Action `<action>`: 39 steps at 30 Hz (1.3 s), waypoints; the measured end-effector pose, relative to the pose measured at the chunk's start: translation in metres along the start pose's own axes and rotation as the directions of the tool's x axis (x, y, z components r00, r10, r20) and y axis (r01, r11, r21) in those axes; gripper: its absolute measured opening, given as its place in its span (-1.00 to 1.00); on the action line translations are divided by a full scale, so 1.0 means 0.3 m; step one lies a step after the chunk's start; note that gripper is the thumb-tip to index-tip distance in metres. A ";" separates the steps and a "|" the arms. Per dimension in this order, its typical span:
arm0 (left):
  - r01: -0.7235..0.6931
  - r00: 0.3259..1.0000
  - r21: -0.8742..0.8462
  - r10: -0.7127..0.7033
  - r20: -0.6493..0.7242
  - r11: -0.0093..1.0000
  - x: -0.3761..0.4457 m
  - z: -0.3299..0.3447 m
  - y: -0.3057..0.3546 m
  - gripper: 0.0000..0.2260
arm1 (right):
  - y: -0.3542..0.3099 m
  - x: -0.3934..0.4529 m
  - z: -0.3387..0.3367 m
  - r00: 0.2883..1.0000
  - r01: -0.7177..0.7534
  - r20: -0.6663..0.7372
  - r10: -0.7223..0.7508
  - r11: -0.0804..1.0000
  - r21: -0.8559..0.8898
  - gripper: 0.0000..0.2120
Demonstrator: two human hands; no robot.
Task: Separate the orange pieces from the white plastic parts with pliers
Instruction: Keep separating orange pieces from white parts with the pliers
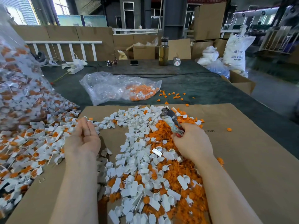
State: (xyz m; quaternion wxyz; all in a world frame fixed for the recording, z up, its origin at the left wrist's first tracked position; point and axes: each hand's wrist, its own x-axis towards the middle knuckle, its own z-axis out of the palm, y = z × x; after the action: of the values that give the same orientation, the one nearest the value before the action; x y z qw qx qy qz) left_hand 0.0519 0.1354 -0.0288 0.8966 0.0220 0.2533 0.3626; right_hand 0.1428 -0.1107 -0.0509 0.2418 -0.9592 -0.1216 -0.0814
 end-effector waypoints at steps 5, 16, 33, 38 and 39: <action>-0.076 0.991 0.692 -0.023 0.134 0.718 -0.025 0.018 -0.042 -0.82 | -0.004 -0.003 0.006 0.989 0.093 0.115 -0.089 0.995 -0.027 -0.88; -0.527 0.848 0.718 -0.330 0.414 -0.455 -0.078 -0.030 -0.184 -0.80 | -0.015 -0.009 0.008 0.981 0.117 0.168 -0.100 0.989 -0.094 -0.73; -0.601 0.785 0.547 -0.302 0.541 -0.583 -0.064 -0.041 -0.202 -0.84 | -0.024 -0.008 0.013 0.984 0.112 0.147 -0.104 0.993 -0.047 -0.85; -0.591 0.806 0.701 -0.241 0.541 -0.399 -0.072 -0.034 -0.200 -0.86 | -0.019 -0.003 0.017 0.988 0.091 0.130 -0.084 0.995 -0.046 -0.90; -0.583 0.812 0.732 -0.232 0.535 -0.352 -0.074 -0.034 -0.198 -0.87 | -0.018 -0.002 0.017 0.987 0.091 0.135 -0.083 0.994 -0.057 -0.89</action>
State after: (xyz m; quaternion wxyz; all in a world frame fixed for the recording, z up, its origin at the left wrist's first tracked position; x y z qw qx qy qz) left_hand 0.0717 0.0756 -0.0412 0.4411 0.8676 0.1894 0.1298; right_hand 0.1413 -0.1038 -0.0530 0.1991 -0.9634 -0.1765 -0.0318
